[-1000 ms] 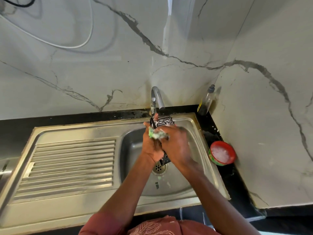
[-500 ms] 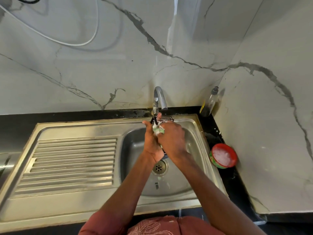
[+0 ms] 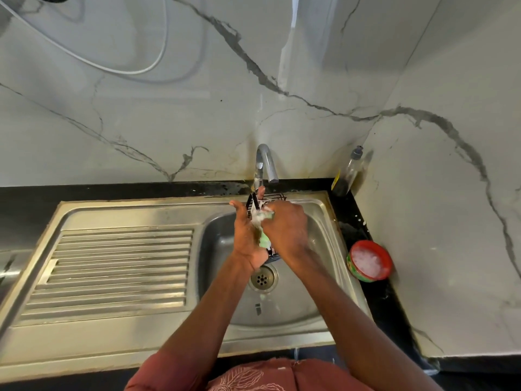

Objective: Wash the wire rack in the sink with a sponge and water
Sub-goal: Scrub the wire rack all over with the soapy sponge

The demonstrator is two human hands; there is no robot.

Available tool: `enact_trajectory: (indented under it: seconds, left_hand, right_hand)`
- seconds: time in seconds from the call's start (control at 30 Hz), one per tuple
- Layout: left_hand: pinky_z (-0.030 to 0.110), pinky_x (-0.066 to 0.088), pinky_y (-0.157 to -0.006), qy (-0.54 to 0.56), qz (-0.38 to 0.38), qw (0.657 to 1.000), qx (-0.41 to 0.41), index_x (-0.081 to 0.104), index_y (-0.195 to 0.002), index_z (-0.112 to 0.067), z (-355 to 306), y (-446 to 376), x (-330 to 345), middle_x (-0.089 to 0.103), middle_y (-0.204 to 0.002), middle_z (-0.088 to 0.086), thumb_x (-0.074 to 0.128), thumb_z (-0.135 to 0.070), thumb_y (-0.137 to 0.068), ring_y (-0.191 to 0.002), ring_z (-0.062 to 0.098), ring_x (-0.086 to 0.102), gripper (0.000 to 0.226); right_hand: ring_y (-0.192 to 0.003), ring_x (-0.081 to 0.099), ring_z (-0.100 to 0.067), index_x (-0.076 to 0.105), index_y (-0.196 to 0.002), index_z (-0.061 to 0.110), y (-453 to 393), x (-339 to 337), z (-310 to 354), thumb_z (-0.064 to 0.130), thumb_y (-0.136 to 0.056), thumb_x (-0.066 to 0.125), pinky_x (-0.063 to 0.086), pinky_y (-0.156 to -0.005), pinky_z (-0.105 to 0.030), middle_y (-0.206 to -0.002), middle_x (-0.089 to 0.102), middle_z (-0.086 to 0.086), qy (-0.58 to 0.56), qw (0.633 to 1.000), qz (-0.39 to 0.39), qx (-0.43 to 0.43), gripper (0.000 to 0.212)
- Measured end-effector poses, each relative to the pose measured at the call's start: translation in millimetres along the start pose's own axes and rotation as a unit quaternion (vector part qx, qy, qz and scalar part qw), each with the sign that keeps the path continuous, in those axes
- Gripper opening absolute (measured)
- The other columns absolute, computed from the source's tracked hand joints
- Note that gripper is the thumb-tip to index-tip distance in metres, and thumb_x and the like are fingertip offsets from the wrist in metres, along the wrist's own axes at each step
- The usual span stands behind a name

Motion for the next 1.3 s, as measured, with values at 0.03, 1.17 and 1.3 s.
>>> enact_trajectory:
  seconds: [0.03, 1.17, 1.3]
  left_hand:
    - [0.053, 0.051, -0.104, 0.015, 0.002, 1.0, -0.007, 0.046, -0.155, -0.027, -0.4, -1.0, -2.0, 0.064, -0.135, 0.017, 0.035, -0.091, -0.085, -0.128, 0.037, 0.058, 0.096]
    - [0.054, 0.06, -0.086, 0.147, -0.052, 0.988, -0.019, 0.062, -0.133, -0.002, -7.9, 7.7, -17.2, 0.071, -0.116, 0.021, 0.022, -0.057, -0.106, -0.104, 0.036, 0.07, 0.074]
    - [0.056, 0.042, -0.107, 0.188, -0.064, 0.98, -0.018, 0.059, -0.135, 0.004, -7.1, 9.1, -18.5, 0.062, -0.127, 0.026, 0.028, -0.051, -0.105, -0.111, 0.04, 0.062, 0.07]
  right_hand:
    - [-0.073, 0.063, -0.016, 0.077, -0.089, 0.016, 7.0, 3.2, -5.1, 0.017, -0.084, 0.07, 0.047, -0.066, -0.026, -0.084, 0.073, -0.001, 0.027, 0.999, 0.028, -0.022, 0.009]
    - [-0.09, 0.068, -0.014, 0.074, -0.11, 0.012, 33.7, -13.7, -52.5, -0.012, -0.075, 0.074, 0.062, -0.07, -0.033, -0.107, 0.071, -0.002, -0.067, 0.978, -0.188, -0.06, 0.043]
    - [-0.087, 0.064, -0.009, 0.074, -0.103, 0.014, 56.6, 8.2, -24.3, -0.011, -0.072, 0.07, 0.056, -0.075, -0.021, -0.107, 0.071, 0.0, -0.055, 0.981, -0.119, -0.142, 0.04]
Point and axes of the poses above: each hand's wrist, its own y-axis away from the middle knuckle, its own x-axis out of the palm, z = x × y, the point moved 7 cm from there along -y, towards the middle knuckle
